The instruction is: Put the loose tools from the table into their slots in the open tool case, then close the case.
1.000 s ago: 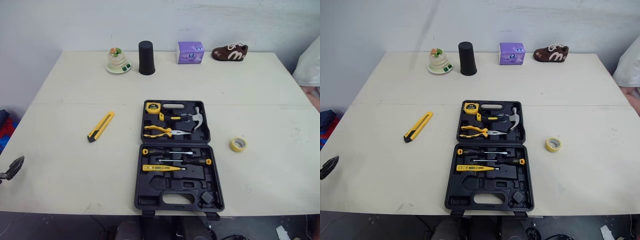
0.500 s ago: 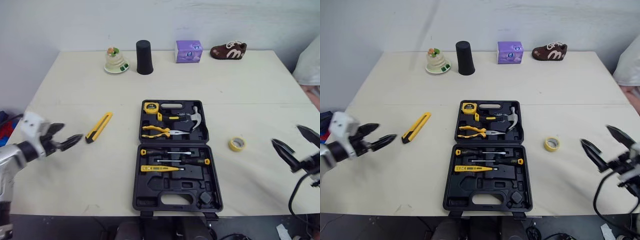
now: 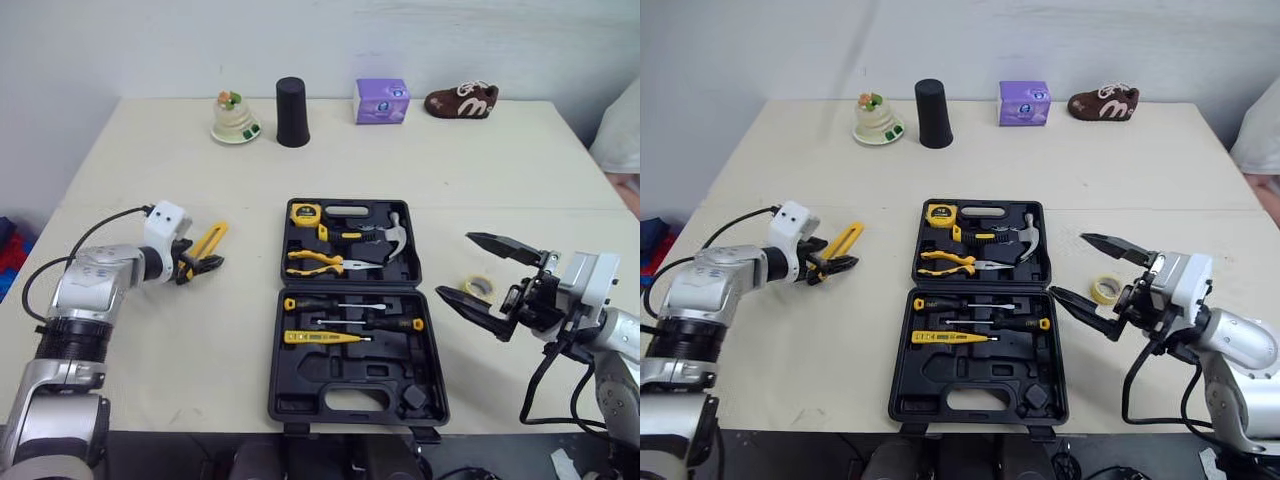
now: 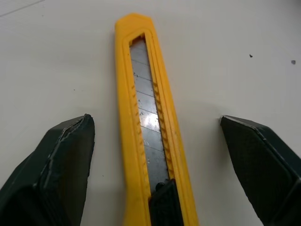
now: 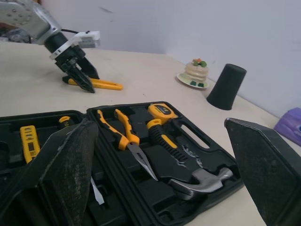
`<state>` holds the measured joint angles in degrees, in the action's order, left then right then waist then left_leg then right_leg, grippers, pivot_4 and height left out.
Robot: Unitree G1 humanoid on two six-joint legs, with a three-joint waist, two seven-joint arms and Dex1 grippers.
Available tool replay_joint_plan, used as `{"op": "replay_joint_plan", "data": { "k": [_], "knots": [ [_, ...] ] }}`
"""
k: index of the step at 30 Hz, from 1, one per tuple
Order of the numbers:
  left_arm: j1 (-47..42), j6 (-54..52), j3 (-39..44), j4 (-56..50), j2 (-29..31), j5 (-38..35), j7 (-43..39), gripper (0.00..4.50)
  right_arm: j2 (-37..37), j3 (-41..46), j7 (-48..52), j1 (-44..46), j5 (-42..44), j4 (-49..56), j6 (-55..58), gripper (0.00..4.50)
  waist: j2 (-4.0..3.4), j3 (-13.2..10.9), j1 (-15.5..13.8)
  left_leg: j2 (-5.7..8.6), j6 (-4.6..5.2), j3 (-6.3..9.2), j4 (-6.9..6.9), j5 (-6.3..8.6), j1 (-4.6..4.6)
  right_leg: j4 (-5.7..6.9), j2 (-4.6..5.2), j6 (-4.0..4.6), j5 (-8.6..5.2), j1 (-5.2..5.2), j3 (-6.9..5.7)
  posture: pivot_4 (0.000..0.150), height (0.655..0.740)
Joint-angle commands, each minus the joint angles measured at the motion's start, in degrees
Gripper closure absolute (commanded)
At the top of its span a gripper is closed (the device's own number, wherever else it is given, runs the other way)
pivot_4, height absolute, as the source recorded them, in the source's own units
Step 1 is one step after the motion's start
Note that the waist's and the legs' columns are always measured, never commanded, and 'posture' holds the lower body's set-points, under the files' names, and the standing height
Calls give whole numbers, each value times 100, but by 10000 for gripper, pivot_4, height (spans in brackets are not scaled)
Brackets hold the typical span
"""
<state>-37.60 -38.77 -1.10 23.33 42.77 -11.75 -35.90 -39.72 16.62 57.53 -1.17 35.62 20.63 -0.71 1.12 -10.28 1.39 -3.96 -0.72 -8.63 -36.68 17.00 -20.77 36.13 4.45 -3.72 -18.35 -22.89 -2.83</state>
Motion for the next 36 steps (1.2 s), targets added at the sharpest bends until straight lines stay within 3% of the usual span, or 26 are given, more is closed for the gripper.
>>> {"op": "replay_joint_plan", "data": {
  "k": [1,6,9,10,17,22,29,36],
  "knots": [
    [-18,15,-5,306,-10,157,-91,710,46,111,-19,-147,3,262,-78,0,1,0,1,-3,1,2,-7,0,-2,4,1,0,0,0,0,1500,7400],
    [137,-339,-155,29,104,35,-718,17799,35,254,-52,-397,-18,327,-151,0,1,0,22,-9,16,1,-48,12,-12,40,7,-6,3,-6,1,1500,7400],
    [187,-74,-16,-109,138,87,-725,30887,10,317,0,-537,-44,315,-205,0,1,0,9,-7,23,5,-52,9,-13,44,10,-11,6,-6,4,1500,7400],
    [206,145,70,-198,126,60,-766,32825,5,346,21,-571,-44,307,-215,0,1,0,7,-7,24,5,-52,9,-13,45,11,-11,6,-6,5,1500,7400],
    [635,1248,398,-2186,204,-695,-1969,32812,-191,698,366,-869,16,195,-240,0,22,-12,-11,-8,19,10,-60,4,-67,62,13,-8,6,-57,11,1500,7400],
    [747,551,-187,-4073,690,-1254,-2901,32812,-512,961,978,-1287,-74,139,-440,0,26,-15,0,1,20,2,-60,5,-62,54,1,-8,4,-53,17,1500,7400],
    [535,-846,-1314,-5571,217,-1694,-2509,32812,-328,1219,1066,-2320,100,673,-279,0,33,-19,-4,13,31,10,-58,-3,-47,70,-2,-15,5,-44,32,1500,7400],
    [470,-1087,-2292,-5542,-512,-1297,-1968,32812,-233,1519,1085,-3290,27,1060,-215,0,37,-22,14,16,25,18,-62,-8,-45,78,-7,-24,0,-43,46,1500,7400]
  ]
}}
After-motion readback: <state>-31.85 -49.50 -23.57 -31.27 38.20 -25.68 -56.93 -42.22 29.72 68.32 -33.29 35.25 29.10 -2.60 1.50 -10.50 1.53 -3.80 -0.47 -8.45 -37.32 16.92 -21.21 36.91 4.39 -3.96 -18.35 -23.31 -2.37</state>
